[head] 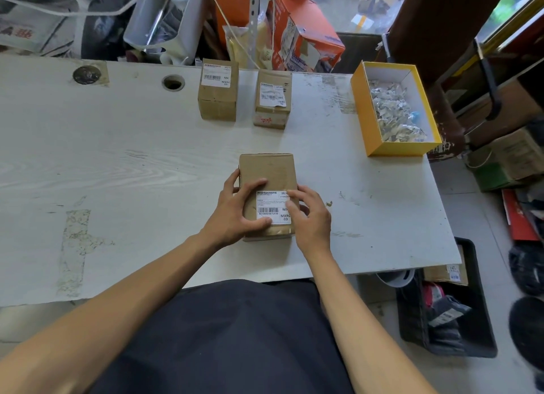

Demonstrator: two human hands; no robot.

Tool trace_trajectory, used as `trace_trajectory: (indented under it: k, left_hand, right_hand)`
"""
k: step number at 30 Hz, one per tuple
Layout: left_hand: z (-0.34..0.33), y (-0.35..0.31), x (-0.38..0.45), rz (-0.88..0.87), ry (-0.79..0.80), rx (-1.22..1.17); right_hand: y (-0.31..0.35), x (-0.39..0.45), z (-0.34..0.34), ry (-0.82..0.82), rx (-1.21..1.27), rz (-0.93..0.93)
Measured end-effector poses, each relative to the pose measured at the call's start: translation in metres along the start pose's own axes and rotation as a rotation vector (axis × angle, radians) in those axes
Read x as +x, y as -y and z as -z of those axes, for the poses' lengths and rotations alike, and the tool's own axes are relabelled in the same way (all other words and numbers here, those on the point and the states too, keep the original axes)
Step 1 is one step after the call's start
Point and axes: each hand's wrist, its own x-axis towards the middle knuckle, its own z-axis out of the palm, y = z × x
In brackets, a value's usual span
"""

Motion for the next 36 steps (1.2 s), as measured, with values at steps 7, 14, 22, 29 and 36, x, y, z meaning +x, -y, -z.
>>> trace_trajectory:
  k: [7, 14, 22, 29, 36]
  left_hand:
    - [0.001, -0.003, -0.001, -0.001, -0.008, -0.004]
    - [0.0, -0.002, -0.002, -0.01, -0.018, -0.019]
    - [-0.002, -0.003, -0.002, -0.002, -0.02, -0.033]
    - [-0.002, -0.003, -0.002, -0.001, -0.018, -0.034]
    - [-0.003, -0.003, -0.003, -0.012, -0.037, -0.052]
  right_hand:
    - [0.004, 0.006, 0.002, 0.083, -0.028, -0.004]
    - [0.003, -0.004, 0.001, 0.049, -0.015, 0.007]
    - [0.002, -0.006, -0.005, 0.042, -0.05, -0.033]
    - [0.002, -0.005, -0.002, 0.036, 0.002, -0.031]
    - [0.002, -0.005, -0.003, 0.05, -0.003, -0.047]
